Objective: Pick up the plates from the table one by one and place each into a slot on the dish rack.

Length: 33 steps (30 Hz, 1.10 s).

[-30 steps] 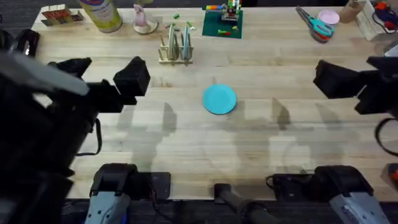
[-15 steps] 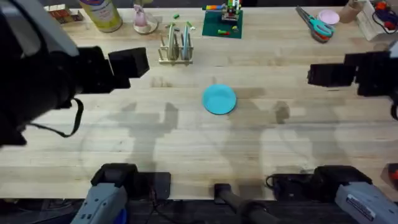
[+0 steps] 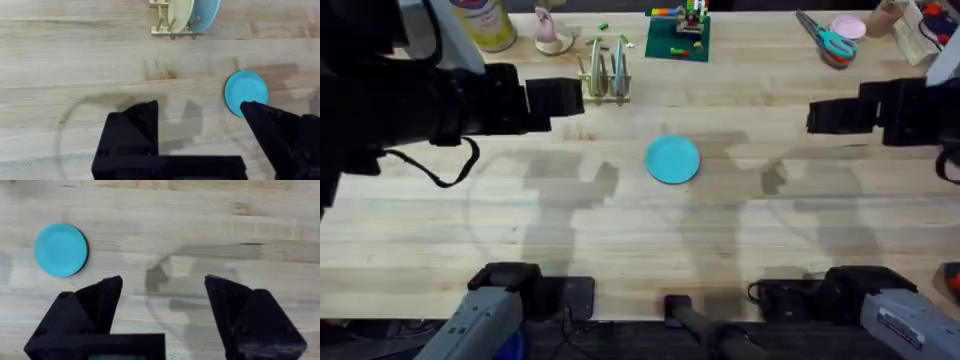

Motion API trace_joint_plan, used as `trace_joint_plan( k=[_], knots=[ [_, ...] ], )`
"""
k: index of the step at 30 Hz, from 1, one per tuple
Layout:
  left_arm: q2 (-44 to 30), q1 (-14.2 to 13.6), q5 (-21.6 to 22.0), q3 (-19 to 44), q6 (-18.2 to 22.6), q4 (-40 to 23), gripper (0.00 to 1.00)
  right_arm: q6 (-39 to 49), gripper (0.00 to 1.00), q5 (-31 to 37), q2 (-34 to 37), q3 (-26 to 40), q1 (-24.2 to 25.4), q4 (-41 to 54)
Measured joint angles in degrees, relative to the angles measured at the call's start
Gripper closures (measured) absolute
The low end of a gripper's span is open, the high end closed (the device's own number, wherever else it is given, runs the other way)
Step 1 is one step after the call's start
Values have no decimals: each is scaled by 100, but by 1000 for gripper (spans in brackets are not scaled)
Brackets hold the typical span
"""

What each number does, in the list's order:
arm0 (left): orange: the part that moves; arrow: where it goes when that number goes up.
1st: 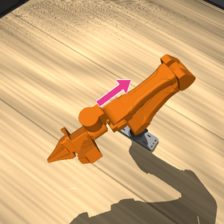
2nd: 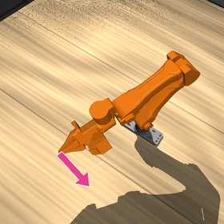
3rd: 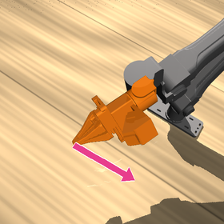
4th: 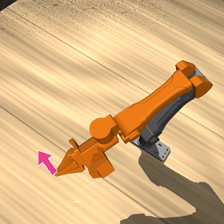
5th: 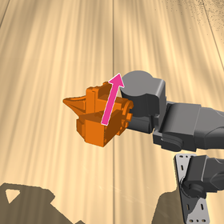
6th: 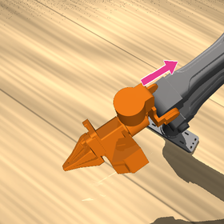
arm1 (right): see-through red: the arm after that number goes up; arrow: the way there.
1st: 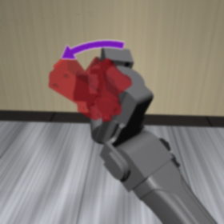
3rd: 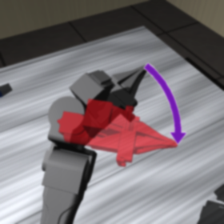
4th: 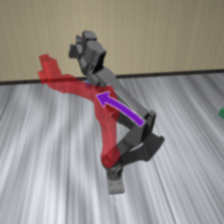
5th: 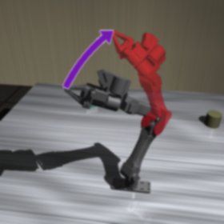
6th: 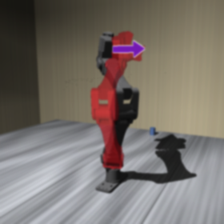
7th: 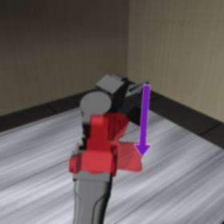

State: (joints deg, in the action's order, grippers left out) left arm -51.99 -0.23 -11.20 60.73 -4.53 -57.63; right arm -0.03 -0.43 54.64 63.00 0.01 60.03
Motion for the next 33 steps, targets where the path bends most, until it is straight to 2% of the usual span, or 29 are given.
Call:
trace_joint_plan(
  k=[5,6,11,12,14,27,33],
  knots=[
    [-9,0,-320,-1,-59,-2,8,0,5,-1,2,0,0,3],
    [-9,0,-435,0,-87,-3,38,0,5,-1,2,0,0,4],
    [-9,0,-940,0,-200,-140,827,0,4,-2,2,0,0,5],
    [-9,0,-1029,0,-211,-173,922,-1,3,0,2,0,0,5],
    [-9,0,-1232,0,-284,-163,956,0,3,-2,2,0,0,3],
    [-251,0,-2934,-2,-1008,174,958,-148,3,-2,2,0,0,3],
    [-308,0,-3180,-320,-1096,556,958,-166,4,0,2,2,0,5]
  ],
)
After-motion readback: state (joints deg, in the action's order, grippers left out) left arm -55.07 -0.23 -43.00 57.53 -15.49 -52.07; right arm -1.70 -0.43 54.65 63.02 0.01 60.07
